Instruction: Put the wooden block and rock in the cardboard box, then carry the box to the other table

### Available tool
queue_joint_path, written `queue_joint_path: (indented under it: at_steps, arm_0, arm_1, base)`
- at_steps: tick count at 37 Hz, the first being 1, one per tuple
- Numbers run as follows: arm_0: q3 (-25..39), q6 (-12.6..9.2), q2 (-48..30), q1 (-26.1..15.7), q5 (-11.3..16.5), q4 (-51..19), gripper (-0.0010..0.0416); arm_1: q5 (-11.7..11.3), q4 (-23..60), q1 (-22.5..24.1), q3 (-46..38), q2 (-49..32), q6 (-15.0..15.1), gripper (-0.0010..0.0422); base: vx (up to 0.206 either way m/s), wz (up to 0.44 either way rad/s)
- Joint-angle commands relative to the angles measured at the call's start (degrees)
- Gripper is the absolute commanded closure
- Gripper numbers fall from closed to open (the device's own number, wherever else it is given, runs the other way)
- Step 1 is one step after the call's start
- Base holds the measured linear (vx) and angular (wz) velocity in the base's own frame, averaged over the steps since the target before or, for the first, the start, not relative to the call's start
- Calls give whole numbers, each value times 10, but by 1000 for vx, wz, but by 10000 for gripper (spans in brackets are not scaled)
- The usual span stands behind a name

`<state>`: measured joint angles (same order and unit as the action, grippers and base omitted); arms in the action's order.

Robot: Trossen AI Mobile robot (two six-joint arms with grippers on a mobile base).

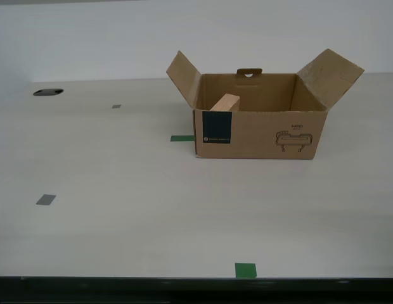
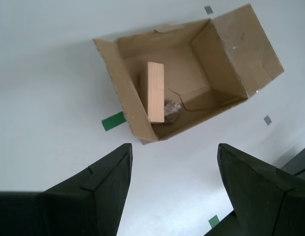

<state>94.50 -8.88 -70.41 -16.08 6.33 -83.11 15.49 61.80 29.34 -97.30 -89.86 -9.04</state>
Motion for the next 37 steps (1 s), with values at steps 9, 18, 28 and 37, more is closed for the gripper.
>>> queue_joint_path:
  at_steps: [9,18,28,37]
  arm_0:
    - [26,-1,1,0,-45,-68,16]
    - [0,-13,3,0,-47,-71,16]
    - [-7,-15,6,1,-51,-70,16]
    - [-7,-19,6,20,-62,-71,16]
  arm_1:
    - [-6,52,-27,-1,25,19,181]
    - [-6,59,-28,0,25,21,181]
    - [-17,58,-29,14,23,22,181]
    - [-17,31,-32,40,20,19,181]
  base:
    - [0,0]
    - [0,0]
    - [0,0]
    - [0,0]
